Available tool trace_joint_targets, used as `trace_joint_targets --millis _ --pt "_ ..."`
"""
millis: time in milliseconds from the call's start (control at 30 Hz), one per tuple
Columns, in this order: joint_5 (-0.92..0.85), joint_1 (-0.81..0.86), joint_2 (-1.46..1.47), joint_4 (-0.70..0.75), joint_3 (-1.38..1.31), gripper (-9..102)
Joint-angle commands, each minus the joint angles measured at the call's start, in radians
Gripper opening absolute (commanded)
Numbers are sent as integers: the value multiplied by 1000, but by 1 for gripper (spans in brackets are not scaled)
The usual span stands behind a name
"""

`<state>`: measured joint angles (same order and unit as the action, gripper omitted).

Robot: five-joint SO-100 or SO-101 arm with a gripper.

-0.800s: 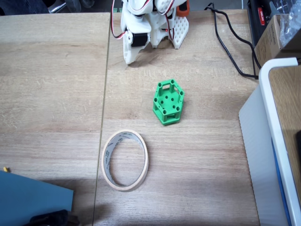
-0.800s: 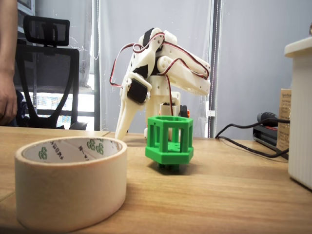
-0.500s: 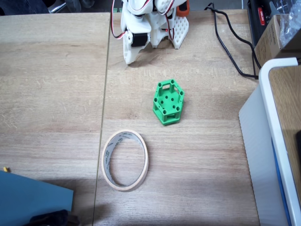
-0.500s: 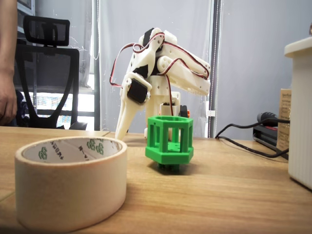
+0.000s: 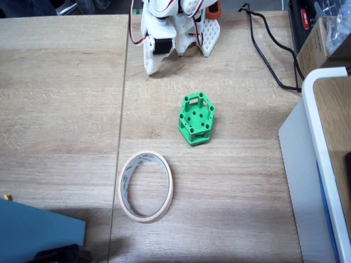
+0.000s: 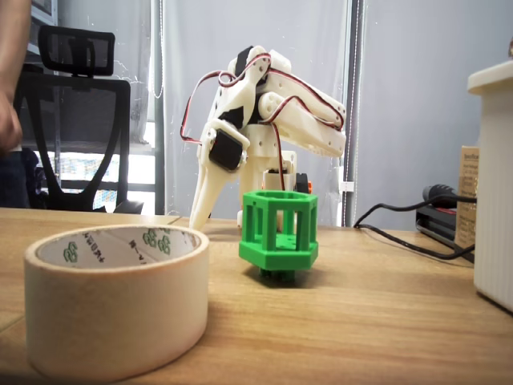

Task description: Grasp a component and put it in the bin.

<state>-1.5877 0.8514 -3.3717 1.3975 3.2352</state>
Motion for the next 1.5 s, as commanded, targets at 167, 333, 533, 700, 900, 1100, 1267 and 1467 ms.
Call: trace_joint_targets --millis 167,333,533,700,900,1100,1267,1467 --pt "9 2 -3 32 8 1" --pt "9 2 -3 32 8 1" --pt "9 2 -3 32 8 1" --pt "-5 2 -3 20 6 1" --pt "-6 2 -3 17 -112 1" --pt "-6 0 -3 26 -367 1" --pt "-8 -25 -2 23 -509 1" --pt "2 -189 -2 26 -627 1"
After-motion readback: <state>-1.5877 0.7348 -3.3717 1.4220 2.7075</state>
